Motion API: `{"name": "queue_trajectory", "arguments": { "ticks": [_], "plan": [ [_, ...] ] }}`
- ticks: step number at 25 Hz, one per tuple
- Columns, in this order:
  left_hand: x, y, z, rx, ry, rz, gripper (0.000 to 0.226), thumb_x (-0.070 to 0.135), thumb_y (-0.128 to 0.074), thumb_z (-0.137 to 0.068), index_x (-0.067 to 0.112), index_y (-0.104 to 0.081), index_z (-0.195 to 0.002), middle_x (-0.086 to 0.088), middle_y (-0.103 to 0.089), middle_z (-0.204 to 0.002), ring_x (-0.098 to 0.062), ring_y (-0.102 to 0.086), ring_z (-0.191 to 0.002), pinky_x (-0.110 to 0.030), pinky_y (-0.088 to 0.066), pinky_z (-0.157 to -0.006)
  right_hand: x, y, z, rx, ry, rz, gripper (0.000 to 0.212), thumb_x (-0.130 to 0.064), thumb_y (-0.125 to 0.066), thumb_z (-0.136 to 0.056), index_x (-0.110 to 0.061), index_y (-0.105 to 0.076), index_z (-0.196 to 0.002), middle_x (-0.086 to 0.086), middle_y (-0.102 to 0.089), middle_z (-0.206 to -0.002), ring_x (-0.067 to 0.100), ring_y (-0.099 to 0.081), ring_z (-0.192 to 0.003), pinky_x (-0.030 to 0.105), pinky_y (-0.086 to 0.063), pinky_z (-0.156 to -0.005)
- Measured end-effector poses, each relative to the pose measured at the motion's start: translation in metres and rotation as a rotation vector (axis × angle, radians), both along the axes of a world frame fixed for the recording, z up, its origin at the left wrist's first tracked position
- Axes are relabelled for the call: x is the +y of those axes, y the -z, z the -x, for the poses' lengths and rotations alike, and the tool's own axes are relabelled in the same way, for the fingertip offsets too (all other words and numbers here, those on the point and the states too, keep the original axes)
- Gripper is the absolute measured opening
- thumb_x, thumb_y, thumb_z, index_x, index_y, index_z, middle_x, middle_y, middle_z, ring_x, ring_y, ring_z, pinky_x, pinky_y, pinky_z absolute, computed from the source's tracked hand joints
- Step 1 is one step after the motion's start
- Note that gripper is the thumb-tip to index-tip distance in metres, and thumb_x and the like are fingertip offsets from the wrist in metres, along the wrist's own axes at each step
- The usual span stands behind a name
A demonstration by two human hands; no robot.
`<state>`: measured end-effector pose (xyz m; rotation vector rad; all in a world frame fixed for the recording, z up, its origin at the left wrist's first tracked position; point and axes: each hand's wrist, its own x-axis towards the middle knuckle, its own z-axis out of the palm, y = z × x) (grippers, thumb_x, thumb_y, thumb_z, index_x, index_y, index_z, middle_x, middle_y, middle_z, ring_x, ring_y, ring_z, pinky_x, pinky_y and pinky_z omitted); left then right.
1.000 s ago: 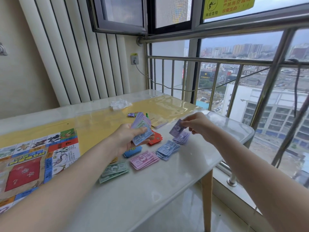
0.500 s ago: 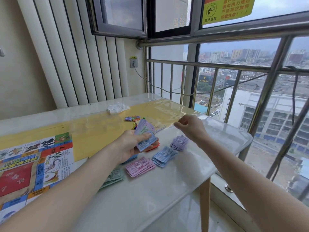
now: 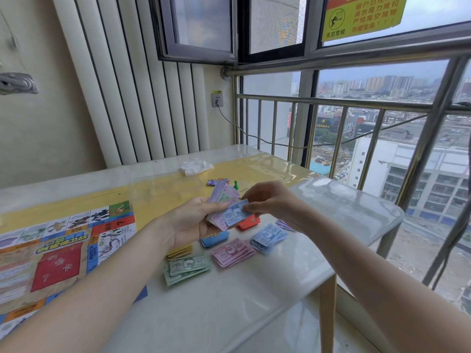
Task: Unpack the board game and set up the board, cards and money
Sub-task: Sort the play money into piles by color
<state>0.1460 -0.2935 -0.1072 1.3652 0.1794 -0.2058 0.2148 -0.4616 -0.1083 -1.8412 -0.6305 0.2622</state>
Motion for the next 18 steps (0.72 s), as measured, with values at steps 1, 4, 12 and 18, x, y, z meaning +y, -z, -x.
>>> {"name": "queue_trajectory", "arguments": {
  "ticks": [1,4,12,18],
  "plan": [
    [0.001,0.000,0.000,-0.002,-0.012,-0.005,0.018,0.004,-0.053,-0.090,-0.003,-0.059,-0.105,-0.011,-0.072,-0.076,-0.014,-0.070,-0.062,-0.026,-0.059,-0.061,-0.002,-0.002,0.000,-0.012,0.010,0.020,0.011,0.008,-0.066,-0.077,-0.002,-0.063,-0.082,0.013,-0.063,-0.077,0.020,-0.057,-0.066,0.018,-0.049,-0.056],
    [0.005,-0.001,0.000,-0.008,-0.068,-0.032,0.027,0.000,-0.053,-0.090,-0.005,-0.053,-0.117,-0.016,-0.071,-0.085,-0.018,-0.070,-0.063,-0.028,-0.059,-0.062,-0.017,-0.012,-0.003,-0.005,0.084,0.077,0.012,0.007,-0.063,-0.080,0.000,-0.065,-0.090,0.011,-0.064,-0.080,0.015,-0.053,-0.064,0.014,-0.046,-0.052],
    [-0.002,0.007,-0.002,0.019,-0.063,-0.095,0.030,0.001,-0.052,-0.091,-0.006,-0.050,-0.121,-0.022,-0.069,-0.095,-0.021,-0.070,-0.068,-0.031,-0.057,-0.069,-0.029,0.012,-0.004,-0.185,0.133,0.679,0.023,-0.007,-0.071,-0.075,-0.007,-0.069,-0.098,0.001,-0.060,-0.081,0.013,-0.053,-0.069,0.017,-0.041,-0.055],
    [-0.009,0.009,-0.004,0.006,-0.047,-0.124,0.013,0.001,-0.056,-0.089,0.002,-0.059,-0.102,-0.011,-0.068,-0.081,-0.013,-0.067,-0.058,-0.024,-0.058,-0.055,-0.013,-0.003,0.001,-0.198,0.150,0.338,0.022,-0.015,-0.066,-0.082,-0.001,-0.064,-0.099,0.001,-0.059,-0.075,0.009,-0.052,-0.061,0.014,-0.042,-0.052]
  ]
}}
